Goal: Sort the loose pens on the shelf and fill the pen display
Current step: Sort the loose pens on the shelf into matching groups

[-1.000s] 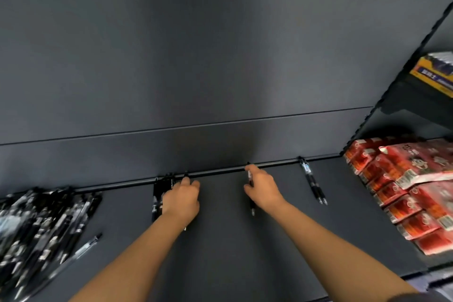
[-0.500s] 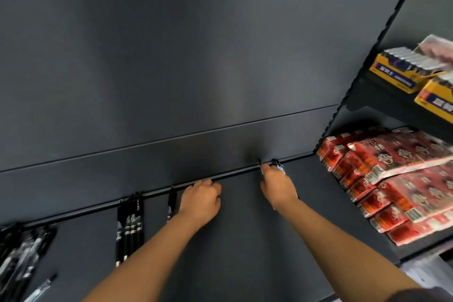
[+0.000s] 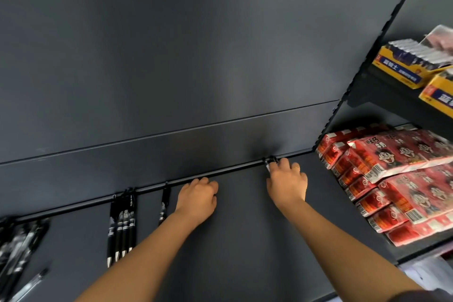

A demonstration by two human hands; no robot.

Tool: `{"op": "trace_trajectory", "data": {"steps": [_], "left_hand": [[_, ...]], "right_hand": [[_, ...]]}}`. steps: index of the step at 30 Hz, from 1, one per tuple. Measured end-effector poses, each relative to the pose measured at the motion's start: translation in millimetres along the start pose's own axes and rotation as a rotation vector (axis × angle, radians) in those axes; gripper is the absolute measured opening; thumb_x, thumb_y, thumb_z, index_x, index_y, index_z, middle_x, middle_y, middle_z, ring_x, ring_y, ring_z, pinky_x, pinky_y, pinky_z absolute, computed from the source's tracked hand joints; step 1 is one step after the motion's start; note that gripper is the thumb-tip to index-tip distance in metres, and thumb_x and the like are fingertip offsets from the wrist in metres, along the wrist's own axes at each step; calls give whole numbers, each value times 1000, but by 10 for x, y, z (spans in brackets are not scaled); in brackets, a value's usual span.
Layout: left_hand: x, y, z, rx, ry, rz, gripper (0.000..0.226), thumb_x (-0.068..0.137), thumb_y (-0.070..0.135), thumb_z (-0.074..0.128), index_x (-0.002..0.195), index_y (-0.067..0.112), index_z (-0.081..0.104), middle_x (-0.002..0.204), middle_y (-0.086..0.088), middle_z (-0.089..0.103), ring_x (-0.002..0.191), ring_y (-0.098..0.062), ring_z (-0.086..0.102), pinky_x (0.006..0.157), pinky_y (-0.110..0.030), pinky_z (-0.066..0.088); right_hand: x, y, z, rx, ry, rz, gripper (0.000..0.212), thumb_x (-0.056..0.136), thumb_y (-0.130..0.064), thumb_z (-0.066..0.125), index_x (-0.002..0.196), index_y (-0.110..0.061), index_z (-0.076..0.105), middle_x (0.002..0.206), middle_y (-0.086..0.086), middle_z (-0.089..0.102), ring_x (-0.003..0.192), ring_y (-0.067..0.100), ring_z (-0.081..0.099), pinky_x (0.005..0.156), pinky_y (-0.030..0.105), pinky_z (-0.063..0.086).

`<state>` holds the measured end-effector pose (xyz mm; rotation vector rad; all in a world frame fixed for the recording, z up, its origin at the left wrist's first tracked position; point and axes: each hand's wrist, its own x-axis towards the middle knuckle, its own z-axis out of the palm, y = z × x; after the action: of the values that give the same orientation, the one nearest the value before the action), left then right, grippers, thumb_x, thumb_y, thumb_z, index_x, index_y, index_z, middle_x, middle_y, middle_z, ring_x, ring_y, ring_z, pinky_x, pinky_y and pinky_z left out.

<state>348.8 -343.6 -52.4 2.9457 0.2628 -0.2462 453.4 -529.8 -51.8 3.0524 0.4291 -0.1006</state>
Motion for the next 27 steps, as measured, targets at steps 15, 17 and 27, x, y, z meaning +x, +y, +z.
{"op": "trace_trajectory", "data": {"steps": [15, 17, 27], "left_hand": [[-219, -126, -42, 175, 36, -116, 36, 92, 10, 40, 125, 19, 48, 126, -2, 48, 117, -23, 43, 92, -31, 35], [-298, -204, -51, 206, 38, -139, 39, 89, 7, 42, 126, 18, 48, 131, -4, 44, 120, -25, 40, 95, -33, 34], [-701, -532, -110, 246, -30, -398, 39, 87, 2, 49, 125, 10, 46, 129, -9, 41, 118, -27, 43, 89, -34, 43]], "right_hand": [[-108, -168, 5, 96, 22, -185, 35, 96, -33, 44, 128, -20, 44, 130, 6, 44, 121, 30, 43, 94, 40, 39], [-155, -336, -15, 129, 27, -285, 36, 96, -32, 43, 130, -21, 44, 131, 6, 43, 121, 30, 42, 96, 39, 37], [-348, -845, -28, 206, -10, -511, 40, 96, -29, 44, 135, -21, 44, 132, 4, 43, 120, 26, 43, 96, 37, 39]]}}
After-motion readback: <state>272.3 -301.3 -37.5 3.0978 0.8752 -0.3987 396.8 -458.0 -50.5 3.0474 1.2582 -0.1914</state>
